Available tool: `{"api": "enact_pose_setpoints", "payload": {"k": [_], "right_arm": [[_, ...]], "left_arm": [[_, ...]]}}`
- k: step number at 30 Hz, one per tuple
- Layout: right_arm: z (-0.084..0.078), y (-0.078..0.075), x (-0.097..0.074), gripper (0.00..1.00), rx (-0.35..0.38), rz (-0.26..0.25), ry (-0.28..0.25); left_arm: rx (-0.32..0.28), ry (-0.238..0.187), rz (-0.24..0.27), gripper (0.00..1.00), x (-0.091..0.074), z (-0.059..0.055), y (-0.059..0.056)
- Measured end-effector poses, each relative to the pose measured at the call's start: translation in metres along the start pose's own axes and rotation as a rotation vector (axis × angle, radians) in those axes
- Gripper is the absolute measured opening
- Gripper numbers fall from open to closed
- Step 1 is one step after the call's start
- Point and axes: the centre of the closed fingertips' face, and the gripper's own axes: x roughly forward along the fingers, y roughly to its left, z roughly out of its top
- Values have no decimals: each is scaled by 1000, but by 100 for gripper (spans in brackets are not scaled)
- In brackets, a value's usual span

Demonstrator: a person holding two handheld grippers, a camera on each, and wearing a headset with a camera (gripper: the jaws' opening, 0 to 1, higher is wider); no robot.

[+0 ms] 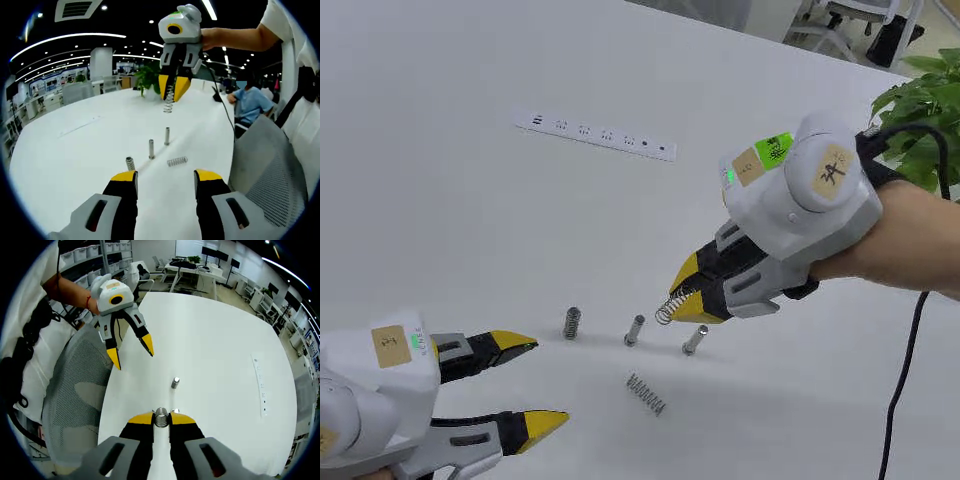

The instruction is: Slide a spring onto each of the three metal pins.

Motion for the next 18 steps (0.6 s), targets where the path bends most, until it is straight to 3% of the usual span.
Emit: {"api": "enact_pose_setpoints", "payload": {"k": [8,13,18], "right_arm": [[-12,-23,25,12,8,-25,52],[-15,-29,39,12,23,-17,64],[-21,-31,50,12,28,-16,84]], "left_arm": [[-12,33,22,58,-1,-14,13],[-22,11,23,63,-2,-12,15],[-32,-30,22,76,0,-7,16]]}}
